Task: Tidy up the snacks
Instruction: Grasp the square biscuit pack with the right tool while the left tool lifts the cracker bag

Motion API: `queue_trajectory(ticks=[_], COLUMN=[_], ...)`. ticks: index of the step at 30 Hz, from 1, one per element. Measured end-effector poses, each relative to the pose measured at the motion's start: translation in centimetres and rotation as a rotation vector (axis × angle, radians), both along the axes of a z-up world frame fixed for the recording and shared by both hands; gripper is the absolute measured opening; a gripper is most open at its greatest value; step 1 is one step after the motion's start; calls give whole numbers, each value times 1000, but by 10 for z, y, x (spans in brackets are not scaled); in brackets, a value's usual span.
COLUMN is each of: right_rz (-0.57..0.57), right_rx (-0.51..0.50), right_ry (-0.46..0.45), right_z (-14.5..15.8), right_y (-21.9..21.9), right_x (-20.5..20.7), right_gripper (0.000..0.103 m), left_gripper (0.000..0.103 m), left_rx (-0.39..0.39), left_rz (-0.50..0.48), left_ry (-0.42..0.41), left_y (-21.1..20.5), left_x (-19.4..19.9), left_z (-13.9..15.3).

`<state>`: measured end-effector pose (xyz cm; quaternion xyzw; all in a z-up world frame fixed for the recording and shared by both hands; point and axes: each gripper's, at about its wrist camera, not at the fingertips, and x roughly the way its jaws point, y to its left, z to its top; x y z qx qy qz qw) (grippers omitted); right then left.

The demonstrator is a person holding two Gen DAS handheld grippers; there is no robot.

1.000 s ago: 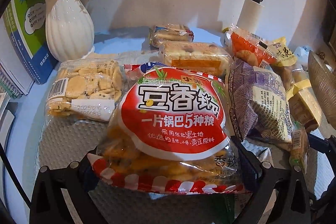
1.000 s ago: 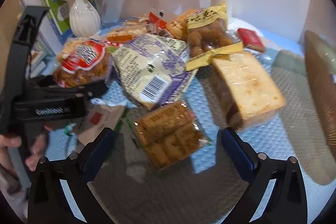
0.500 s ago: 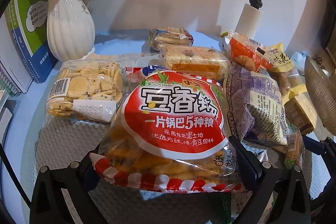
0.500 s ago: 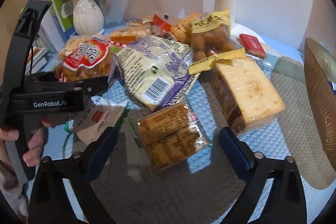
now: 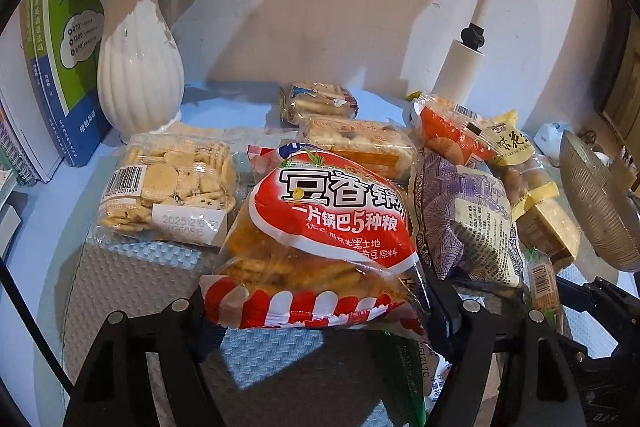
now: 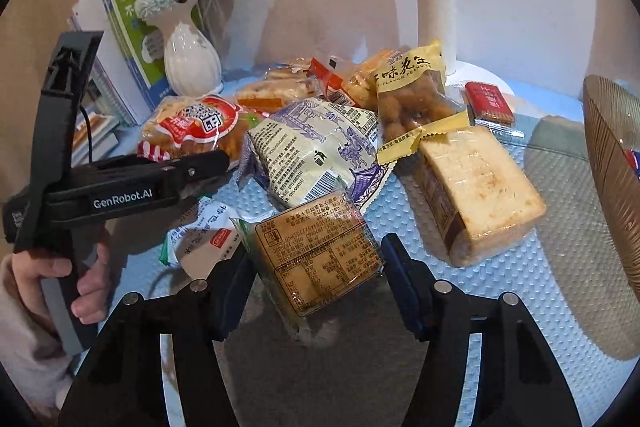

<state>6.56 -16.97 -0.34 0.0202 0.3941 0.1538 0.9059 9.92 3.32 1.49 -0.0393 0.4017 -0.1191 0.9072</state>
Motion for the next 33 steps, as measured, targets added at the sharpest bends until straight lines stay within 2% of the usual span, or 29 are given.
queue_trajectory(ticks=[12,33], right_rz=[-9,-27], right_rx=[24,82], right_ry=[-33,-101], right_z=[6,13], right_y=[1,-6], right_x=[-4,-17], right_gripper=[61,62], left_gripper=[77,77], left_rx=[-5,-5], left_rz=[5,-12], left_ry=[-37,-195], left_y=[2,4], left_x=[-5,-28], left_z=[2,13])
